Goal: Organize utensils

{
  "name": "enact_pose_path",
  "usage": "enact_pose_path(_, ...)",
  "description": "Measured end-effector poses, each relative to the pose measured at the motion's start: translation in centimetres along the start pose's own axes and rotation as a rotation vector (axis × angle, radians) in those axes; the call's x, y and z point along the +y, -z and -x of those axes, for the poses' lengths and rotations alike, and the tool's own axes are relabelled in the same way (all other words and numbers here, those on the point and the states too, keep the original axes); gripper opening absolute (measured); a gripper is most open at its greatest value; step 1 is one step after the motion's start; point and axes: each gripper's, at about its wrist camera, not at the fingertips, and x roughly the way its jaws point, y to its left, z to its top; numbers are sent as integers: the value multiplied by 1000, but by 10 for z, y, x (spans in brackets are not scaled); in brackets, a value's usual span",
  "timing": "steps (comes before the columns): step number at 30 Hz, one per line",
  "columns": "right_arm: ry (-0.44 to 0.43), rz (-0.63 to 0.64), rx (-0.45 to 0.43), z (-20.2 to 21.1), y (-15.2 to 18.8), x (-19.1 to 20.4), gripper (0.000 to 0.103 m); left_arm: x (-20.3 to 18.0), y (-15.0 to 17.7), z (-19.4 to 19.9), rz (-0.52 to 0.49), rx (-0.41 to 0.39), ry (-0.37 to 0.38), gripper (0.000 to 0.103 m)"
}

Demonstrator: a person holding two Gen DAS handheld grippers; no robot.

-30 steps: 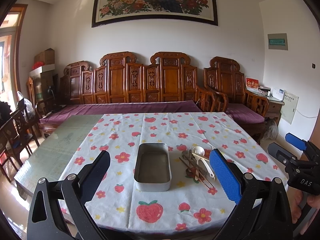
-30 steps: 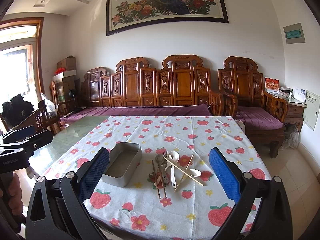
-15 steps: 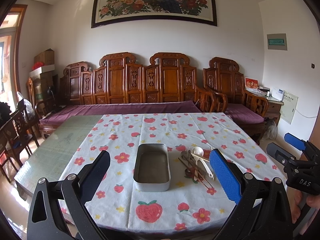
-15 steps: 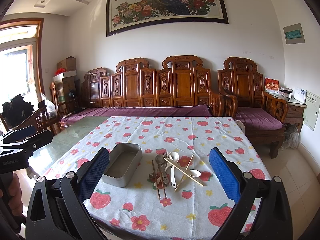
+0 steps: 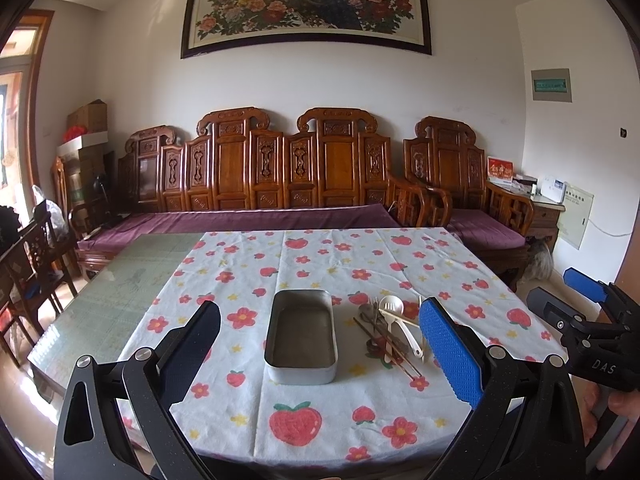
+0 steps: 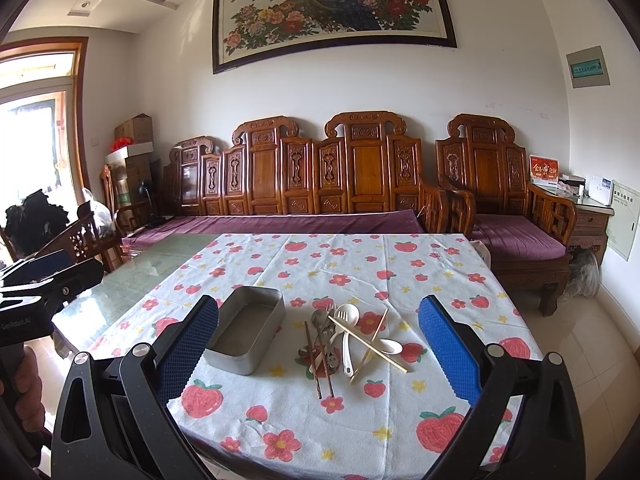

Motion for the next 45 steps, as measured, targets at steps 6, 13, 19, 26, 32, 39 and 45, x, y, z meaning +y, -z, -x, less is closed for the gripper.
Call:
enact_pose_path(6,0,-1,0,0,0,0,101,0,1,0,0,0,0,96)
enact_pose_path(13,0,-1,3,0,0,0,100,-2,1,-1,-2,6,4,96)
enact_pose_path(19,8,-5,32,-9,-2,3,100,-6,9,-23,-21,81,21,96)
enact_pose_path(26,26,3,70,-46,17,-28,100,-11,26,-62,-55,173,58,96)
enact_pose_path(32,12,17,141,-92,30,-55,83,-15,34,-97,-76,226,93,96)
enact_pose_path(39,-7,19,249,-163,47,-83,65,-23,42,-141,-89,290,127,96)
enact_pose_path(45,-22,27,343,-220,67,-104,57,-34,52,-173,-99,346,139,96)
